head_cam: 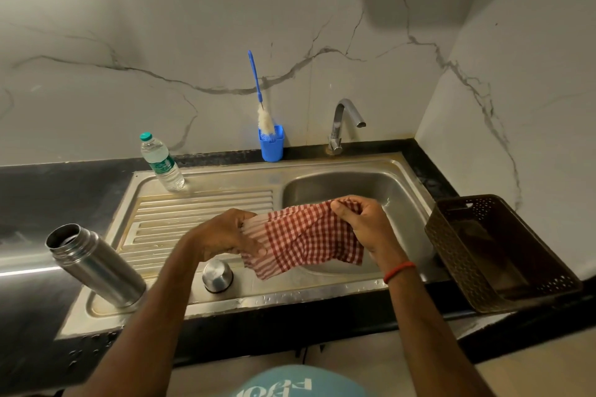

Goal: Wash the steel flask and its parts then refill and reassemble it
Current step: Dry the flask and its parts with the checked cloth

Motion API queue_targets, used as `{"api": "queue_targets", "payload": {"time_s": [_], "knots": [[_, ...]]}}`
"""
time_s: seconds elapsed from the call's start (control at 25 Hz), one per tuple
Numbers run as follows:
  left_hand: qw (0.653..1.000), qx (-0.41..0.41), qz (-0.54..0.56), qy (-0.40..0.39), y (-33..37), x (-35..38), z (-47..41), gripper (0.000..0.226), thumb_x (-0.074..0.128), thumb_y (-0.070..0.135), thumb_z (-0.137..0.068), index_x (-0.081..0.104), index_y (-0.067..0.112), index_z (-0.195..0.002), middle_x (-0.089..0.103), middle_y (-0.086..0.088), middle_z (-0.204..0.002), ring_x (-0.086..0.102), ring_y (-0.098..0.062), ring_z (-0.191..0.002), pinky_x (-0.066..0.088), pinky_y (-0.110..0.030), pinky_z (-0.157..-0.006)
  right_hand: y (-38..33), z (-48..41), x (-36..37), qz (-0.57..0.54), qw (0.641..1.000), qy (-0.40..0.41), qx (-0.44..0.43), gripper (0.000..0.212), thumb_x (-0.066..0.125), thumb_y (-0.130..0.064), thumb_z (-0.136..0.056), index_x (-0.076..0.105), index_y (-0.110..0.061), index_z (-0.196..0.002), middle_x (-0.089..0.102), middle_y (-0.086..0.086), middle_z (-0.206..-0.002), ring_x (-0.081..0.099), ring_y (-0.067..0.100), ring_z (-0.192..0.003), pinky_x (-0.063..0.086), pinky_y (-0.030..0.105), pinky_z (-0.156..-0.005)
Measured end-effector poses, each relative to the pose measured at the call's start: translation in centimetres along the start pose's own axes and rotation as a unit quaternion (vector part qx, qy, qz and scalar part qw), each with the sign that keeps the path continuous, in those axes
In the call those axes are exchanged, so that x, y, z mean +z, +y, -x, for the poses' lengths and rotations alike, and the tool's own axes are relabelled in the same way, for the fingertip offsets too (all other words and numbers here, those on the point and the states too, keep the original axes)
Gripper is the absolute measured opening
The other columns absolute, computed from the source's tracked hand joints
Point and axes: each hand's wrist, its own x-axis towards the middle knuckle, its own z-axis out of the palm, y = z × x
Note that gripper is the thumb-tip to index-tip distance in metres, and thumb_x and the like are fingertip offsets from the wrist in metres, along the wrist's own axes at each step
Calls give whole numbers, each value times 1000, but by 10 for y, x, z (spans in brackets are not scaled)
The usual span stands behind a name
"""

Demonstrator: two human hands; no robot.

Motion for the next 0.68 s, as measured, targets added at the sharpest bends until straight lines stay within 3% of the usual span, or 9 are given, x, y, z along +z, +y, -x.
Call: {"api": "queue_targets", "payload": {"time_s": [0.12,0.2,0.36,0.4,0.44,0.52,0.6,0.68], "knots": [[994,77,45,61,-5,10,-5,43,91,23,-61,76,10,-99,76,-14,-100,72,-33,-96,59,-43,-84,-2,4,1,-12,999,34,-32,9,62,-32,-96,68,-31,-90,71,-13,-90,63,-2,-85,44,18,-74],[975,100,185,70,-12,18,-9,51,96,30,-54,78,11,-98,74,-16,-102,71,-31,-95,60,-39,-80,-6,6,-1,14,996,29,-81,10,59,-28,-99,65,-32,-92,68,-17,-91,61,-11,-87,43,13,-74],[864,74,499,0,-30,51,-18,64,85,22,-76,62,5,-133,67,-20,-118,71,-30,-91,64,-41,-75,-27,8,-6,94,983,38,-153,6,59,-28,-98,58,-33,-103,59,-26,-96,54,-21,-88,44,6,-74],[847,66,527,-27,-33,61,-20,67,83,18,-77,57,8,-139,65,-21,-123,71,-31,-90,64,-44,-73,-34,8,-9,123,980,27,-153,18,65,-31,-94,57,-31,-111,59,-24,-103,55,-17,-91,45,9,-78],[850,60,521,-54,-35,70,-23,71,82,10,-77,54,9,-142,62,-23,-129,71,-33,-92,64,-47,-73,-42,7,-12,166,977,-2,-135,40,73,-32,-88,54,-28,-122,59,-16,-112,55,-11,-98,44,13,-84],[890,27,452,-57,-33,86,-29,71,76,-11,-75,54,6,-141,63,-24,-128,71,-33,-97,62,-47,-80,-56,3,-18,318,943,-56,-80,79,86,-32,-74,42,-20,-139,58,1,-126,56,13,-114,41,23,-91],[923,-8,386,7,-28,94,-36,58,71,-13,-76,62,4,-132,69,-22,-118,72,-29,-95,62,-43,-83,-63,2,-24,452,891,-39,-31,80,87,-33,-73,42,-11,-136,59,8,-124,56,24,-120,42,31,-96],[923,-6,382,56,-22,96,-40,41,67,-5,-84,67,2,-124,72,-21,-111,73,-26,-89,64,-39,-79,-59,1,-30,482,876,-21,28,69,82,-37,-79,46,-9,-131,57,9,-122,56,27,-120,43,36,-99]]}}
